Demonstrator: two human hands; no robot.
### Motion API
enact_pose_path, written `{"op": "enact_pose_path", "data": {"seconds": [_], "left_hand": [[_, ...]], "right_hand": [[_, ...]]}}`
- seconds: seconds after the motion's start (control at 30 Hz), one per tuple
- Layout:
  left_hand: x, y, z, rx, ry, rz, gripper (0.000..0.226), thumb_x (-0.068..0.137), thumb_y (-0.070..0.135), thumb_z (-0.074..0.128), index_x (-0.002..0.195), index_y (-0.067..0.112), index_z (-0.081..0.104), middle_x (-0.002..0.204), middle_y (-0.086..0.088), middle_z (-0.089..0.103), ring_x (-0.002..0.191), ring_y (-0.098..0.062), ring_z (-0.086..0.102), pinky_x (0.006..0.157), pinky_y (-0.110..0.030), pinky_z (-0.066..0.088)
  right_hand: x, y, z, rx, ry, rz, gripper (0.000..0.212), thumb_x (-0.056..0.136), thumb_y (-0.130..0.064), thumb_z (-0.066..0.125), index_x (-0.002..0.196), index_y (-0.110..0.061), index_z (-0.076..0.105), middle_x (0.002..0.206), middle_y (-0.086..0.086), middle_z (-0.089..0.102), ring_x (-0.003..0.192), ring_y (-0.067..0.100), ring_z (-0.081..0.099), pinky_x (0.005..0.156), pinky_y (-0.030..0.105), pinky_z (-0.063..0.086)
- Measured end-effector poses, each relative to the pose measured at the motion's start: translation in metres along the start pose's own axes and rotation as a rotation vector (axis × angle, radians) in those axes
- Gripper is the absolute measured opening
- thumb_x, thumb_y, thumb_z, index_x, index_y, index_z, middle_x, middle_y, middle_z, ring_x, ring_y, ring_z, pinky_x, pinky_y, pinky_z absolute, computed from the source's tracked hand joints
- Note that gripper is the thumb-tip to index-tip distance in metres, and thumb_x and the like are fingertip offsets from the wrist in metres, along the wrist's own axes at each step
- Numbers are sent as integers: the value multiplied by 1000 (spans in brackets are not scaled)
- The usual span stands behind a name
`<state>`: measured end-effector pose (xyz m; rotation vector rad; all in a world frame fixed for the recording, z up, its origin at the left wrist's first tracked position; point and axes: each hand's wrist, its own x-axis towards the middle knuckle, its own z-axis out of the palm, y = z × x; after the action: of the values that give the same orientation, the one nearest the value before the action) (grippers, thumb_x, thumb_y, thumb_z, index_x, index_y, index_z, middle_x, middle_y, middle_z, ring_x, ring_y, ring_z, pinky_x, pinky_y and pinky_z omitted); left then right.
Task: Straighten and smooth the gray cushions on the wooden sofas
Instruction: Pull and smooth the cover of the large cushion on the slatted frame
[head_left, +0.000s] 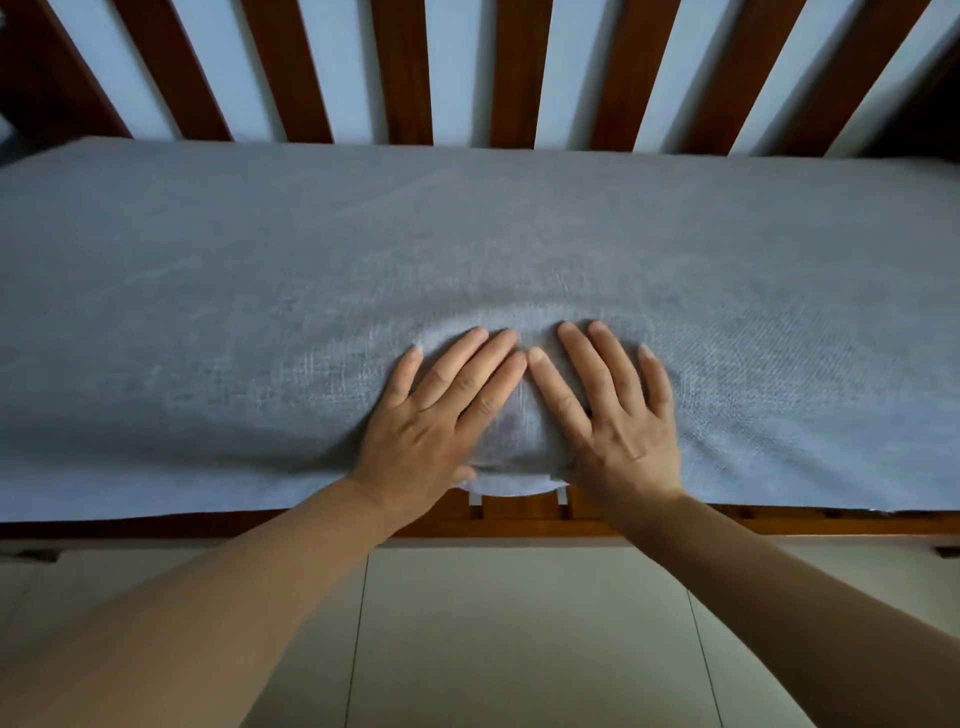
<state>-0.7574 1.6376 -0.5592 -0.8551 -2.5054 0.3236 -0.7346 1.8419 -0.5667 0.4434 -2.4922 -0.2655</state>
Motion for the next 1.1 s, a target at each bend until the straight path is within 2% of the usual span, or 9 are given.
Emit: {"op": "enact_pose_path", "data": {"seconds": [0.07,0.13,0.2,0.3,0.37,0.67,0.83,0.93,1.1], "left_hand": [[-6,18,30,-41,-94,-25,125,49,46,87,150,11,22,156,-7,26,143,-23,25,112,-51,15],[-24,47,61,-80,-275,-88,122,51,35,88,150,12,20,156,-7,25,143,-26,27,110,-53,24],[-37,66,91,-109,-289,-231,111,59,18,79,149,14,13,157,-7,23,143,-29,26,106,-59,29],[-43,73,107,-163,-281,-210,111,55,8,78,147,15,17,157,-6,24,143,-30,26,104,-63,28],[-38,67,107,-165,-289,-227,117,53,8,82,148,15,16,158,-6,21,144,-30,22,105,-63,25],[-36,61,92,-226,-450,-206,131,53,20,88,151,19,0,161,-5,6,147,-29,9,108,-62,20],[-33,56,80,-272,-555,-169,132,71,27,79,142,30,-32,157,-2,-24,145,-28,-16,112,-60,3],[-29,55,73,-289,-584,-165,129,73,29,77,141,31,-32,156,-5,-27,145,-30,-18,111,-62,4],[-16,66,62,-308,-656,-126,123,79,29,72,139,26,-35,151,-12,-34,142,-37,-22,110,-66,4]], "right_hand": [[-15,-16,30,42,-168,32,139,30,-41,96,147,-15,26,150,16,34,138,31,31,112,51,23],[-42,-40,60,65,-372,131,143,23,-35,97,146,-15,27,149,18,36,138,33,32,110,51,26],[-60,-54,89,114,-366,219,136,32,-22,94,148,-16,22,151,20,31,139,36,24,111,51,19],[-65,-58,99,127,-465,205,130,48,-19,86,150,-20,6,156,19,17,144,36,9,115,53,8],[-60,-53,98,141,-471,229,129,52,-18,85,150,-21,1,158,18,13,145,36,6,115,53,6],[-61,-50,94,161,-474,227,133,43,-21,90,150,-20,12,154,19,22,143,36,15,114,53,15],[-60,-47,87,182,-485,203,133,42,-28,91,151,-19,16,155,19,18,144,37,16,114,54,19],[-60,-46,81,211,-527,233,132,44,-29,91,152,-21,15,156,18,16,144,35,15,114,53,18],[-77,-29,72,205,-530,338,124,48,-22,87,151,-19,19,157,17,17,144,33,16,113,50,18]]}}
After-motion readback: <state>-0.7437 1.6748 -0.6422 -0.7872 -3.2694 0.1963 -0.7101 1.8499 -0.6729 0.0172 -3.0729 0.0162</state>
